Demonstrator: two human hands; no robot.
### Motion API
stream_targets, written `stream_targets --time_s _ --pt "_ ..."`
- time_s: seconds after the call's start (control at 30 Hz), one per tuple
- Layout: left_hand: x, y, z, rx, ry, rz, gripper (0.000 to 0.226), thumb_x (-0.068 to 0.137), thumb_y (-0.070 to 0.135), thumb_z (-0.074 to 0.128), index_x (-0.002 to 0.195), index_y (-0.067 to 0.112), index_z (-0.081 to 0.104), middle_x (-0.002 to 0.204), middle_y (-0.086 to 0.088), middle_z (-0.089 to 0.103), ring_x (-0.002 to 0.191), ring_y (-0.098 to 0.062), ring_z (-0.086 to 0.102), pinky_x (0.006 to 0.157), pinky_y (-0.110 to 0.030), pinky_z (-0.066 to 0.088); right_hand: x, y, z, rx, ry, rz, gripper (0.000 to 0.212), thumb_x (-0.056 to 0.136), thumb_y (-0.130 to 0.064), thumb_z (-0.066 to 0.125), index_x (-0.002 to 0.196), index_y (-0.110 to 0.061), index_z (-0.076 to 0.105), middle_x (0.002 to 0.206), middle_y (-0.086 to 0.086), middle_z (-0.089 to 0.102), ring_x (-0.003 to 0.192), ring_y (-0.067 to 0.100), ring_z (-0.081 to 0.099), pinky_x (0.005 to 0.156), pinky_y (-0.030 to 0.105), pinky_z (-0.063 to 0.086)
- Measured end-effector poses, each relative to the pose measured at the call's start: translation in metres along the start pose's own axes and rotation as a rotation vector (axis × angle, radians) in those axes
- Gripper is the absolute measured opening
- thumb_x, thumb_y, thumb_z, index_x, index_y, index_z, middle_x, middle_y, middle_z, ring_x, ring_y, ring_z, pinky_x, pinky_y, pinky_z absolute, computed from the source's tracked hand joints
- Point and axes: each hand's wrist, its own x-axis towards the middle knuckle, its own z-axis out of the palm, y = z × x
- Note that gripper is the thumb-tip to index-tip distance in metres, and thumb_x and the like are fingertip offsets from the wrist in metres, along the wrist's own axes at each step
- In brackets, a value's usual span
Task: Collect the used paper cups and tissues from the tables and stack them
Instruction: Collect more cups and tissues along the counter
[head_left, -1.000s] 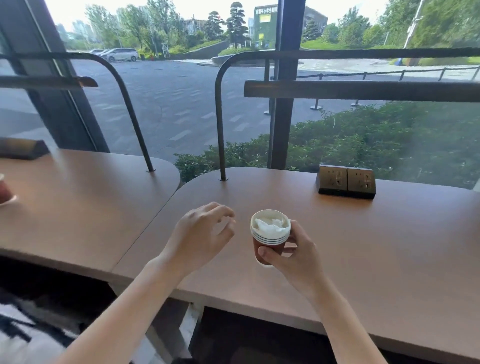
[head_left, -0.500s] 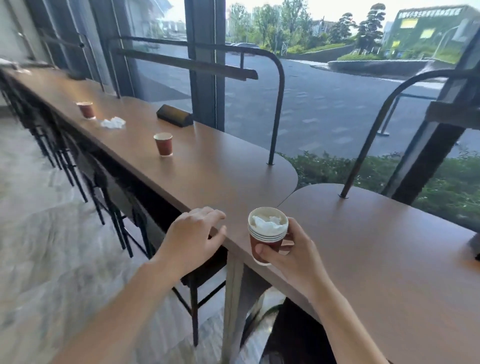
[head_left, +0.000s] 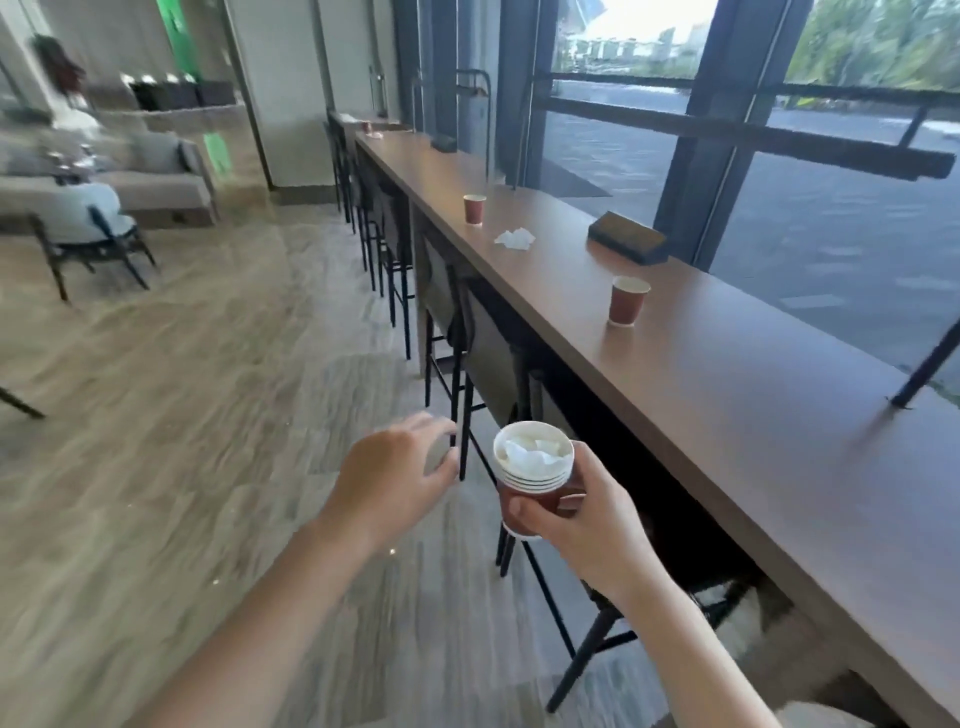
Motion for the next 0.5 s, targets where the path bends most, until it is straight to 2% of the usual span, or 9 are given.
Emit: stream_targets --time_s 0.13,0.27,0.37,0.5 --pt "0.017 -0.051 0.003 -0.003 0.025 -0.105 0.03 0.092 0.043 0.05 0.117 0.03 0.063 0.116 0.016 0.064 0.1 -0.011 0.063 0.08 -0.032 0.051 0.053 0.0 0.036 -0.002 -0.074 -0.007 0.05 0.068 -0.05 0.082 0.113 -0.048 0.06 0.105 -0.022 0.073 0.099 -0.004 0.067 0.085 0.016 0.054" --pt "0.05 -0.085 0.018 0.039 0.02 -0.153 0.027 0.092 0.041 0.055 0.115 0.03 0.064 0.111 0.015 0.064 0.097 -0.013 0.063 0.077 -0.033 0.052 0.115 0.007 0.061 0.006 -0.132 -0.022 0.044 0.074 -0.038 0.084 0.112 -0.045 0.061 0.103 -0.025 0.072 0.1 -0.006 0.065 0.083 0.015 0.052" --pt "0.093 -0.105 0.022 0.081 0.036 -0.179 0.029 0.09 0.043 0.053 0.113 0.029 0.065 0.11 0.015 0.065 0.098 -0.014 0.064 0.076 -0.033 0.051 0.171 0.008 0.072 0.033 -0.149 -0.046 0.043 0.073 -0.043 0.082 0.11 -0.049 0.06 0.102 -0.025 0.071 0.099 -0.005 0.066 0.085 0.02 0.055" --pt "0.153 -0.122 0.018 0.099 0.062 -0.225 0.035 0.087 0.047 0.046 0.112 0.031 0.064 0.111 0.017 0.064 0.097 -0.014 0.064 0.077 -0.034 0.052 0.244 -0.003 0.077 0.067 -0.177 -0.072 0.045 0.075 -0.042 0.082 0.113 -0.047 0.06 0.101 -0.029 0.07 0.096 -0.008 0.066 0.083 0.018 0.054"
